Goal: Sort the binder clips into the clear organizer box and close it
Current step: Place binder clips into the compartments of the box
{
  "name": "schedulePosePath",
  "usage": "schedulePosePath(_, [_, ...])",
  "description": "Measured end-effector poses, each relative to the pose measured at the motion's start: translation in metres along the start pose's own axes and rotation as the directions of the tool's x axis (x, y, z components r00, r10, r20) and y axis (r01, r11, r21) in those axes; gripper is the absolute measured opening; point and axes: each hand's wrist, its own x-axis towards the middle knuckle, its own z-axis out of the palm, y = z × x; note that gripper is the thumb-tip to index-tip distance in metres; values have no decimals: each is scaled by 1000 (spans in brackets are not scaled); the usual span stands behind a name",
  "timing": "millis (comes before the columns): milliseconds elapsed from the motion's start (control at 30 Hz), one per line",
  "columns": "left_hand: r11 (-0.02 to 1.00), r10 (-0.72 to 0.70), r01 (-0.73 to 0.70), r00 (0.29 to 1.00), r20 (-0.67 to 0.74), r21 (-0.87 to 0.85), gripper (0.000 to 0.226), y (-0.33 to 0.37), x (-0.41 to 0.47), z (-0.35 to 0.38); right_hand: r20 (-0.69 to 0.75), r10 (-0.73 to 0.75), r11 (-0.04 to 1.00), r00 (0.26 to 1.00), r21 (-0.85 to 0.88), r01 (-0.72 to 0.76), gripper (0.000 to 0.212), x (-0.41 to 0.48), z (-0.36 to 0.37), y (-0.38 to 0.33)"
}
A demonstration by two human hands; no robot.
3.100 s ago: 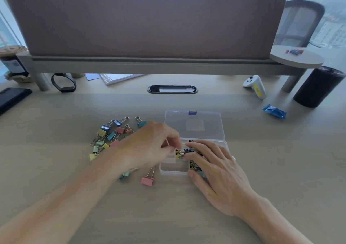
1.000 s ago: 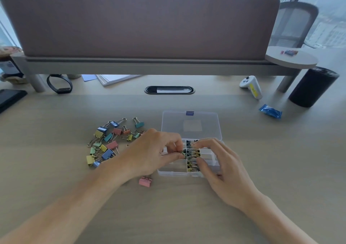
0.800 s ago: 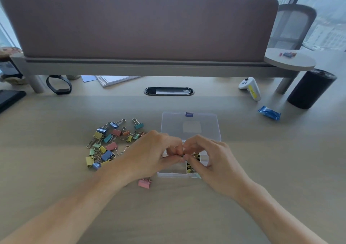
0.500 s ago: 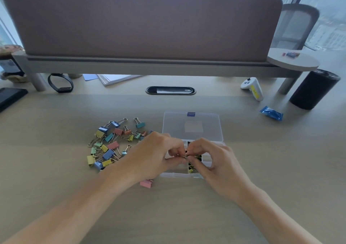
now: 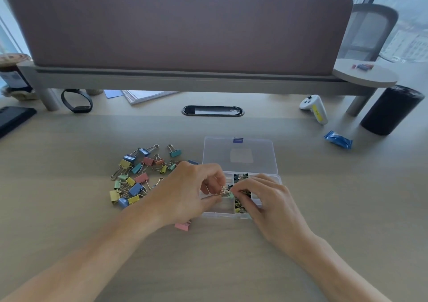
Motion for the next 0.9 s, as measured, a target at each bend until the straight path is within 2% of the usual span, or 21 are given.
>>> schedulePosePath(267, [999, 22, -23, 1000, -20, -44, 26, -1, 1, -1, -5, 14, 1000, 1000, -12, -14, 8, 2, 3, -2])
schedulePosePath(400, [999, 39, -39, 999, -18, -32, 25, -2, 1, 0, 25, -29, 997, 999, -70, 30, 11, 6, 2, -3])
schedulePosePath(667, [987, 97, -96, 995, 3, 131, 24, -3, 0, 2, 141, -118, 956, 983, -253, 150, 21, 9, 0, -7])
schedulePosePath(900, [965, 167, -162, 986, -9, 206, 22, -4, -2, 4, 87, -163, 971, 983, -163, 175, 21, -4, 0, -5])
